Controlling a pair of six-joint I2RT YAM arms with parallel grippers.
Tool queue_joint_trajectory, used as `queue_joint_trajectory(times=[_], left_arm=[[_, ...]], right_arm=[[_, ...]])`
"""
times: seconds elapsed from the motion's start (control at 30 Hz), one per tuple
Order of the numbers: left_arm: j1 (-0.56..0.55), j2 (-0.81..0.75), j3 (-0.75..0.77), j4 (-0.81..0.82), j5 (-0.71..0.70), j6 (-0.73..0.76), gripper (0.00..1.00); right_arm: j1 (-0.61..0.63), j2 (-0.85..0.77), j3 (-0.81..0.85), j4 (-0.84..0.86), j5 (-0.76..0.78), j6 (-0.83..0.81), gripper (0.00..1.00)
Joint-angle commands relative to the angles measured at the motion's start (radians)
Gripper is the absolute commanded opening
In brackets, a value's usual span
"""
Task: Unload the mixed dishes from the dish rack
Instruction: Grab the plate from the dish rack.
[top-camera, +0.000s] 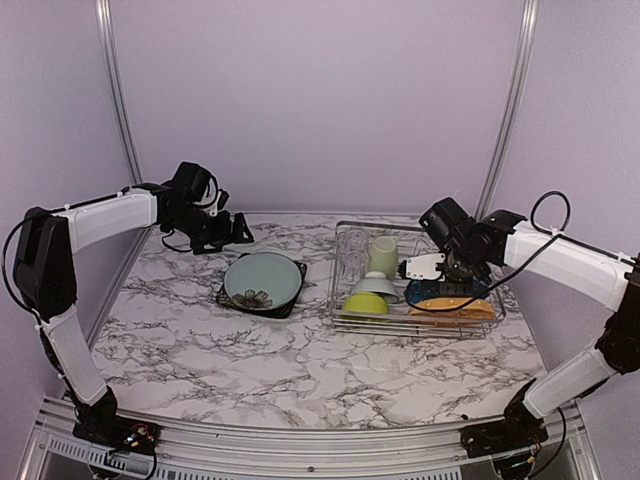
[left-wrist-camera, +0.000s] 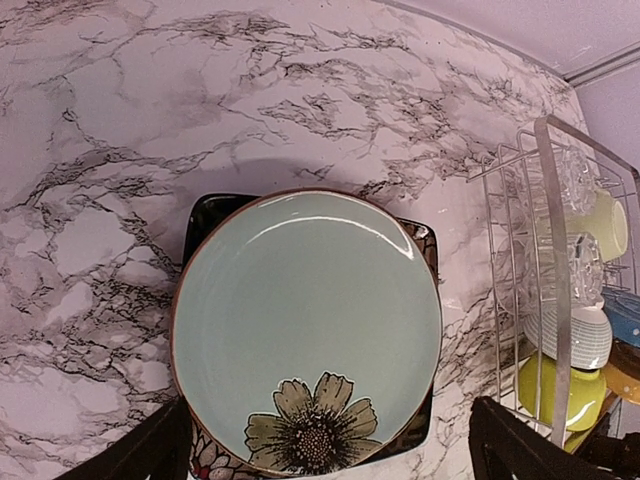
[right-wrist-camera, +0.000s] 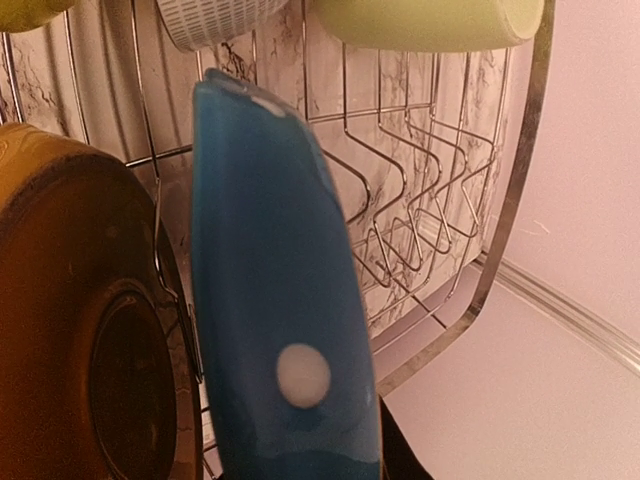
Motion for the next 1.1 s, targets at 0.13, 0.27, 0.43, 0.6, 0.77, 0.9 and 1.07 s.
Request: queue_joint_trajectory(times=[0.13, 0.27, 0.43, 0.6, 0.77, 0.9, 1.07], left_arm=[[0.0, 0.013, 0.042, 0.005, 0.009, 0.008, 0.99], [0.0, 0.012, 0.042, 0.003, 0.008, 0.009, 0.99], [0.0, 0.008, 0.045, 0.0, 0.005, 0.011, 0.99], [0.001, 0.002, 0.047, 0.0, -0.018, 0.011, 0.99], [0.0, -0.002, 0.048, 0.01, -0.023, 0.008, 0.99], [0.001, -0.008, 0.049, 0.026, -0.021, 0.003, 0.99], [0.0, -0.019, 0.044, 0.061, -0.027, -0.006, 0.99]], right_arm=[[0.032, -0.044, 0.122, 0.017, 0.126, 0.038, 0.11], [0.044, -0.046, 0.152, 0.018, 0.135, 0.038, 0.09], [0.067, -0.04, 0.214, -0.012, 0.152, 0.043, 0.06], [0.089, -0.035, 0.262, -0.056, 0.157, 0.062, 0.03], [0.109, -0.039, 0.292, -0.086, 0.176, 0.081, 0.01], [0.115, -0.039, 0.334, -0.105, 0.192, 0.093, 0.0], [0.114, -0.049, 0.378, -0.09, 0.2, 0.098, 0.0]])
